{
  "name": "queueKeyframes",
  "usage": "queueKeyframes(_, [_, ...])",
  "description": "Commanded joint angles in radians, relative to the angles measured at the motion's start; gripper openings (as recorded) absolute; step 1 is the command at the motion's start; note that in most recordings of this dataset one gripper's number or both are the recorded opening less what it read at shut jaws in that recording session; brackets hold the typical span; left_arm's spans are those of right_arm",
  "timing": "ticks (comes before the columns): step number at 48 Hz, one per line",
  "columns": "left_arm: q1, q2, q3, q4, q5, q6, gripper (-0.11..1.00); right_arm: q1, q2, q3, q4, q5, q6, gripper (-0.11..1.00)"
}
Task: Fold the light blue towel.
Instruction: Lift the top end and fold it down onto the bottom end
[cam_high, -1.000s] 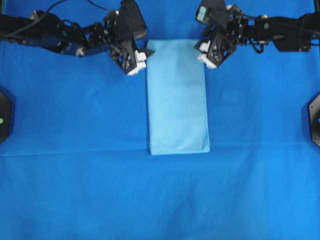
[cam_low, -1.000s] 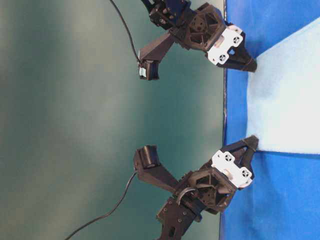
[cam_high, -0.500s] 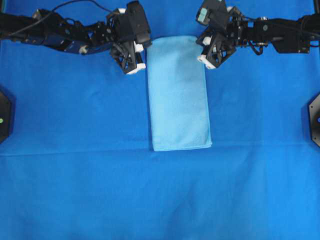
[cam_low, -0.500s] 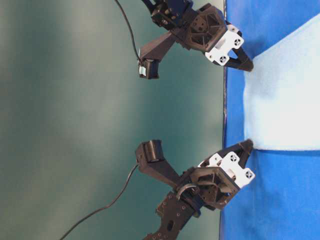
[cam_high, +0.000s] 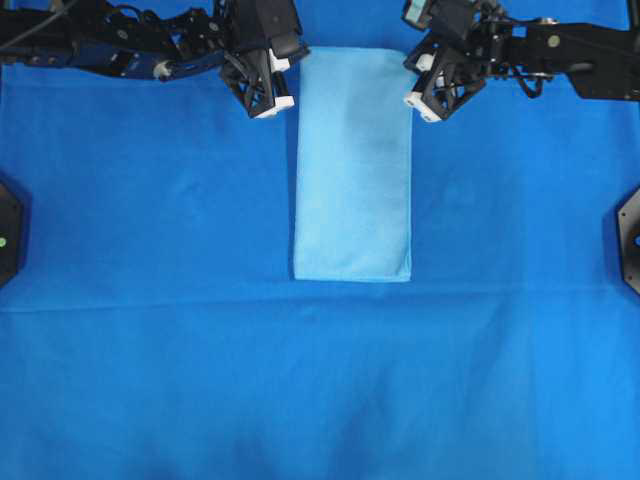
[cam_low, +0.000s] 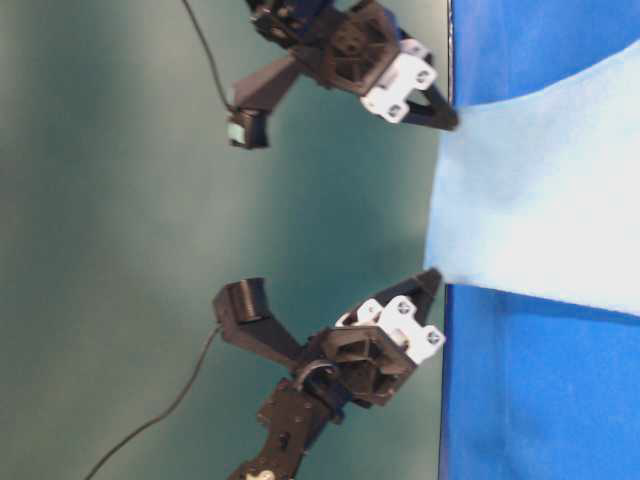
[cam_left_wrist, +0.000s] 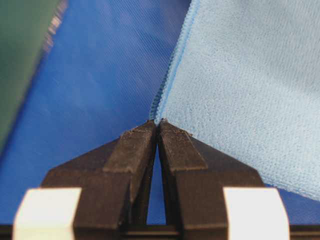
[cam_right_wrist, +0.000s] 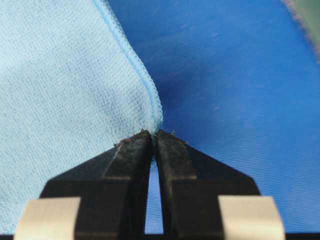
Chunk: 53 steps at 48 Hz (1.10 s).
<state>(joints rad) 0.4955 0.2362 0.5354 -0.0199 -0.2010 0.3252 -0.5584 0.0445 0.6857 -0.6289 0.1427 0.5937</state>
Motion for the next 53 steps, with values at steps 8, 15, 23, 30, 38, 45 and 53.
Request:
queueKeyframes(8, [0.002,-0.043,-0.023,-0.002,0.046,-0.006,0.02,-0.002,-0.080,-0.015,-0.003,0.015,-0.005,0.05])
queueKeyframes(15, [-0.020,-0.072,-0.014,-0.002,0.071,-0.008,0.02,0.011,-0.104,-0.002,0.003,0.015,0.003,0.05])
queueKeyframes(23, [-0.084,-0.133,0.009,-0.002,0.097,-0.002,0.02,0.063,-0.140,0.040,0.023,0.015,0.017,0.05])
queueKeyframes(30, [-0.164,-0.183,0.038,-0.002,0.135,-0.011,0.02,0.149,-0.195,0.083,0.031,0.044,0.060,0.05])
queueKeyframes(38, [-0.273,-0.210,0.072,-0.002,0.195,-0.046,0.02,0.278,-0.250,0.117,0.034,0.117,0.107,0.05])
queueKeyframes(45, [-0.371,-0.207,0.080,-0.002,0.262,-0.121,0.02,0.388,-0.267,0.135,0.034,0.170,0.176,0.05])
queueKeyframes(53, [-0.456,-0.202,0.083,-0.002,0.290,-0.163,0.02,0.494,-0.265,0.144,0.034,0.207,0.256,0.05])
